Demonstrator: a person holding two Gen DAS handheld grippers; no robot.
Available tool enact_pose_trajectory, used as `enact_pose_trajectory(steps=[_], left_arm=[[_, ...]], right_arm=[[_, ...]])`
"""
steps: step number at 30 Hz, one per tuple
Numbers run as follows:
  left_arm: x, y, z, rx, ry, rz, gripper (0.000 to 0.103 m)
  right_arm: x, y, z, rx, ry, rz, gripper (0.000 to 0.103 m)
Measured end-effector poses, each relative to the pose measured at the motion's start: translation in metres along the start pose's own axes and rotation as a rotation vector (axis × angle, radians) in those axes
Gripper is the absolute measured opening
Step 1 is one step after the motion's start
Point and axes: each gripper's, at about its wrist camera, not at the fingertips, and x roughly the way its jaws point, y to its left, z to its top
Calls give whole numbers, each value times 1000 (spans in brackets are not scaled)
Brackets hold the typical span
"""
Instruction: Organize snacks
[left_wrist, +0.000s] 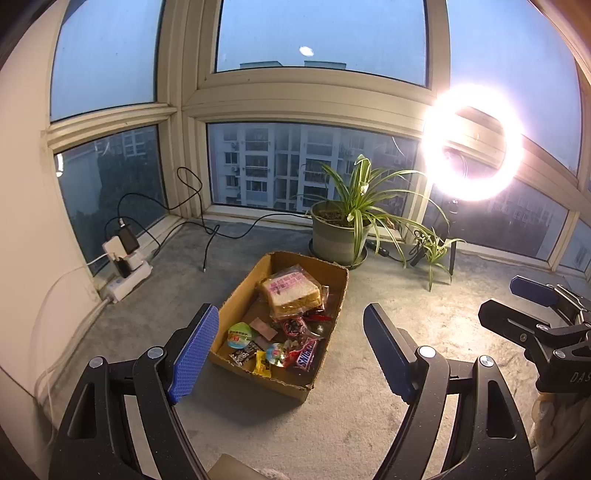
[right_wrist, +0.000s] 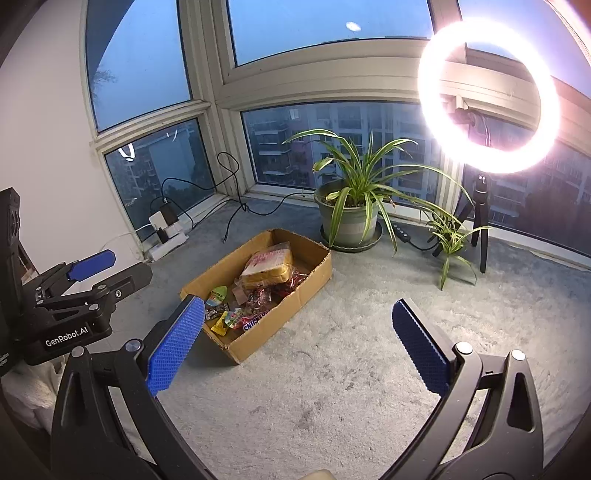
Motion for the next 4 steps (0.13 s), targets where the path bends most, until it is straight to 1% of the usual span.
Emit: enact_pose_trajectory(steps=[4], left_arm=[[1,0,-1,-1,5,-3,81]], right_arm=[[2,-1,-2,15,5,-2,103]])
